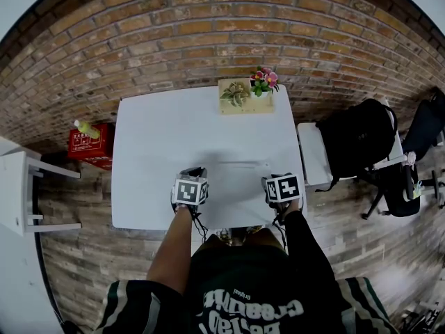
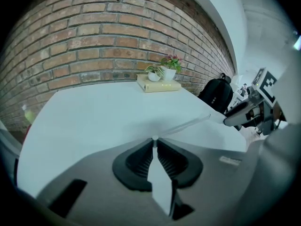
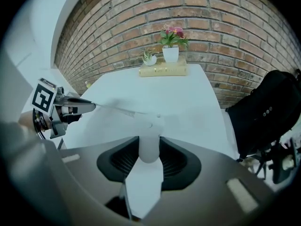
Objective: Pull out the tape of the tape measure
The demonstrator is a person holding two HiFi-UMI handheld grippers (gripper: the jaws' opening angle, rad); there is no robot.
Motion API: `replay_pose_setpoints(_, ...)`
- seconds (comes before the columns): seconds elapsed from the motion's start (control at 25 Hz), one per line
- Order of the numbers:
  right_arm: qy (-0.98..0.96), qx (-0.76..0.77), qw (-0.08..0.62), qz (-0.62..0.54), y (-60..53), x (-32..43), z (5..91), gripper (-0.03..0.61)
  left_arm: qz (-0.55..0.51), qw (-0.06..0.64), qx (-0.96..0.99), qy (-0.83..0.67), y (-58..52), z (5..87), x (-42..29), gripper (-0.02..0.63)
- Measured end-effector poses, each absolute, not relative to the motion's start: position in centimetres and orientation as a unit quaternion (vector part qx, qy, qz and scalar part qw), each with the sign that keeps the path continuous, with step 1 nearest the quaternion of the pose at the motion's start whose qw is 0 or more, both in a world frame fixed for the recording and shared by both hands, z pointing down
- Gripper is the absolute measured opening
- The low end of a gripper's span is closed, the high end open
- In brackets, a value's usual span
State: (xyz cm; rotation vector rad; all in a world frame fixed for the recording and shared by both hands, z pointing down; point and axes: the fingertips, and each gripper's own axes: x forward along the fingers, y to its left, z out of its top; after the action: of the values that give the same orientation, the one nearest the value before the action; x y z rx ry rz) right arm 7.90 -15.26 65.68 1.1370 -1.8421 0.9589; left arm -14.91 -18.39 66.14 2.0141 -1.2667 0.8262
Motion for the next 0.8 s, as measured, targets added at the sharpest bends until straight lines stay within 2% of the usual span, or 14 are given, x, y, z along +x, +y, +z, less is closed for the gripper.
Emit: replay_pose_setpoints(0.8, -0.717, 0.458, 0.374, 0.369, -14.8, 8.8, 65.4, 0.147, 0.301, 0.315, 0.747, -0.502, -18.0, 66.0, -17.1, 0.037)
